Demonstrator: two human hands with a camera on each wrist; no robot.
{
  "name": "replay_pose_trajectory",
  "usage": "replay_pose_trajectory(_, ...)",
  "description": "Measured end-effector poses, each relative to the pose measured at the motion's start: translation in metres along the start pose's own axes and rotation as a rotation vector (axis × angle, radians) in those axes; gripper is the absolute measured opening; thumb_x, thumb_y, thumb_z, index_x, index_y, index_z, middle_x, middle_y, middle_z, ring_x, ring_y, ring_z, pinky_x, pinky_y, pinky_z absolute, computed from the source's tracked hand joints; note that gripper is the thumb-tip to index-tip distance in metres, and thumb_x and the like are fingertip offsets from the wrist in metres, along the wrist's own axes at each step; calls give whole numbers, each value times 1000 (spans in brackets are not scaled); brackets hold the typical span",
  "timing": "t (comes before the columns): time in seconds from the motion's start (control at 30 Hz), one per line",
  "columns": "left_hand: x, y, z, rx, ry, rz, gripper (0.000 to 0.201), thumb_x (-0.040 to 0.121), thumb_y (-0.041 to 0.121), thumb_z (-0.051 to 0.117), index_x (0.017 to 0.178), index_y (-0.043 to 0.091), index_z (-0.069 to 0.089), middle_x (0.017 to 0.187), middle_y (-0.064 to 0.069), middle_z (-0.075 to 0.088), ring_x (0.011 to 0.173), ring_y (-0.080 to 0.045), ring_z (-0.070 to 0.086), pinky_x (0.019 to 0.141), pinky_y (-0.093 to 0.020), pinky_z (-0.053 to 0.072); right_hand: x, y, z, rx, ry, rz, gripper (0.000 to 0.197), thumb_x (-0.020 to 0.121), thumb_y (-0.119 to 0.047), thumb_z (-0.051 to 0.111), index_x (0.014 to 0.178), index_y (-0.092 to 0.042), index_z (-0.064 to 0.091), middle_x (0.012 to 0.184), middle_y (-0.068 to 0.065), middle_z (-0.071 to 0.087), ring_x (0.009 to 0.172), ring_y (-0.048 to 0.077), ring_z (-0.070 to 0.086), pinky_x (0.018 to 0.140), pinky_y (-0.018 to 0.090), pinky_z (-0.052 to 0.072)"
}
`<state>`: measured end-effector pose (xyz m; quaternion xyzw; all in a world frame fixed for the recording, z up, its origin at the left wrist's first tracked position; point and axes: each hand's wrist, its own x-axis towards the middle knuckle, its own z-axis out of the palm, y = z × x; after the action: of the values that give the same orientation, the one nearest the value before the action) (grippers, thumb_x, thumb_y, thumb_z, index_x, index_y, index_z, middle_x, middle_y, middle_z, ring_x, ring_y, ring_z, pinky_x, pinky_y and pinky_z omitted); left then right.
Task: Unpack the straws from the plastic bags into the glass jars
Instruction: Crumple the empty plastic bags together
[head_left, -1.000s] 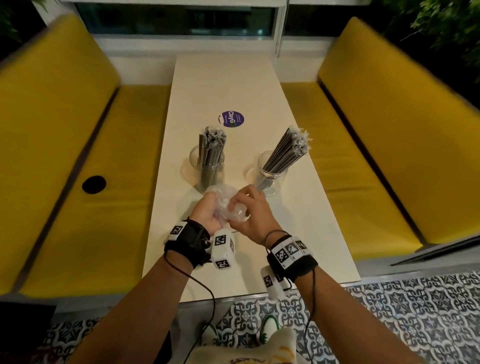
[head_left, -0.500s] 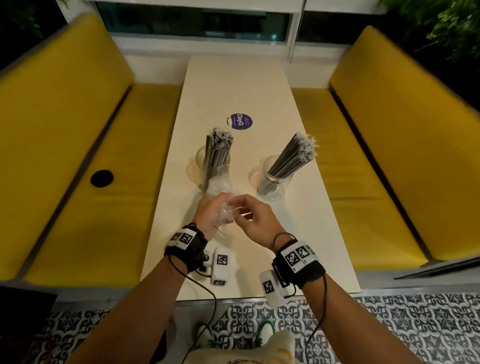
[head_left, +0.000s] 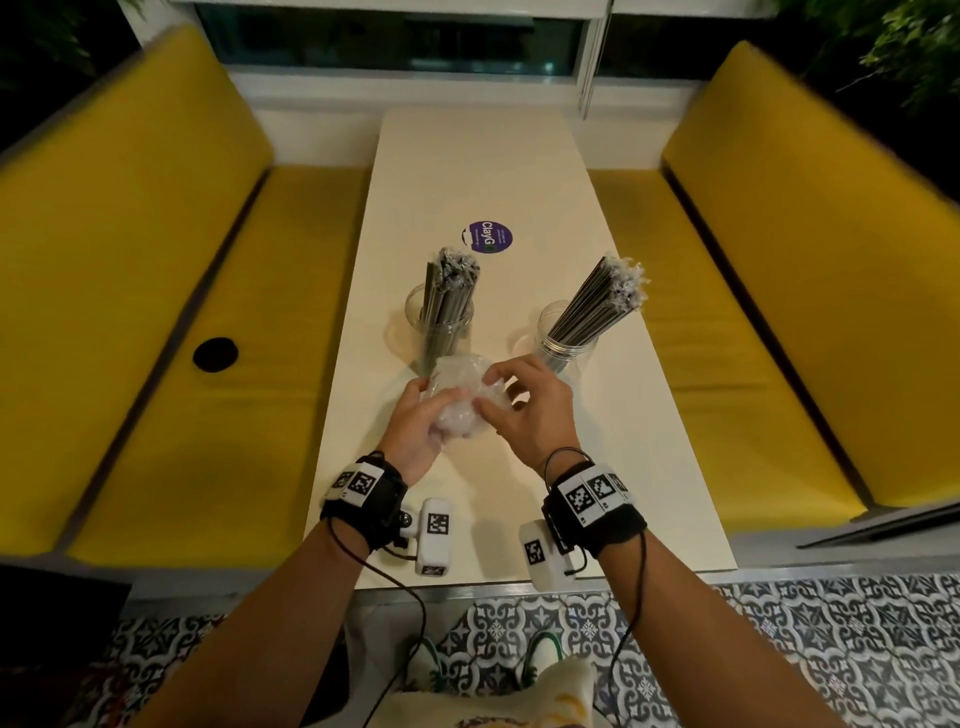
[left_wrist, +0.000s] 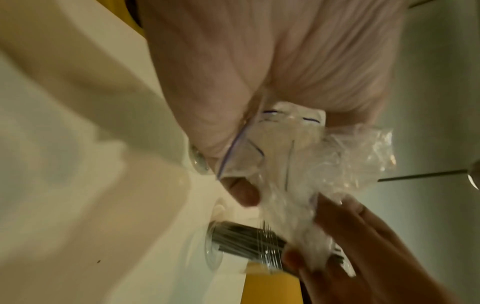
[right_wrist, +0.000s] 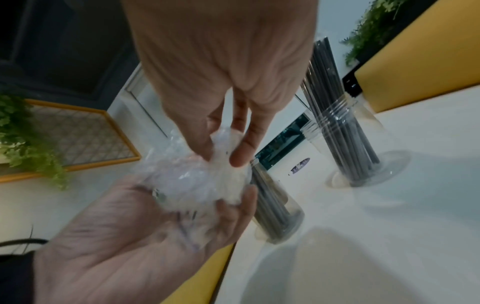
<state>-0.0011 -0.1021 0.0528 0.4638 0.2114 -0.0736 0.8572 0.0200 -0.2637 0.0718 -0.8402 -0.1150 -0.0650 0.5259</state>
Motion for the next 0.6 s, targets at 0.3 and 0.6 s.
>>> replay_pose_trajectory(0.3,-5,-16,-2,105,48,102,66,93,58,67,150,32,46,135,-14,72,109,-29,75,72,-39,59,-28,-16,39,78,18,78,16,86,-13,71,99,-21,77,97,-6,65,84,11,67,73,38,63)
replay_pose_trajectory(0.6,-30,-16,-42,286,270,195,8,97,23,70,102,29,71,103,-2,73,88,-18,69,64,-25,57,-66,-17,48,220,-191,187,20,97,-8,60,103,-25,52,97,5,72,77,22,74,68,34,60)
